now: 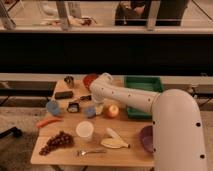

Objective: Wipe table surface with sponge

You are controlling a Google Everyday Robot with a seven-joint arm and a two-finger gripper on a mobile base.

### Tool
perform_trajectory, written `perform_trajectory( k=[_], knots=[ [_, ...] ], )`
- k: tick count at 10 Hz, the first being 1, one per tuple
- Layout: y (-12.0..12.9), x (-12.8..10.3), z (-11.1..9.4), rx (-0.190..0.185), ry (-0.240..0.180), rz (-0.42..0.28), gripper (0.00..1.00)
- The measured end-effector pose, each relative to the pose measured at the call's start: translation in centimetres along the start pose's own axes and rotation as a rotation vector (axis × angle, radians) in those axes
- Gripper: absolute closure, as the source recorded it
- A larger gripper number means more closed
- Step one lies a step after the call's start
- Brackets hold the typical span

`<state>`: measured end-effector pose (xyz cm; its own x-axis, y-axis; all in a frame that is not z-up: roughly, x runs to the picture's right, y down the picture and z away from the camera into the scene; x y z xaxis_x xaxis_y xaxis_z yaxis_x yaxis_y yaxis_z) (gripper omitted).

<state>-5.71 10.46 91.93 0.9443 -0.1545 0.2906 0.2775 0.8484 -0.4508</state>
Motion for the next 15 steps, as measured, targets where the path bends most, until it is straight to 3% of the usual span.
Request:
perform_trajectory(
  k=[6,10,15],
  knots=[
    [0.0,-0.6,-0.2,0.004,-0.007,-0.016,1.0],
    [-0.1,-6.8,-0.5,0.013,-0.07,-0.081,1.0],
    [1.3,-8.6,-1.2,0.011,-0.101,-0.124,1.0]
  ],
)
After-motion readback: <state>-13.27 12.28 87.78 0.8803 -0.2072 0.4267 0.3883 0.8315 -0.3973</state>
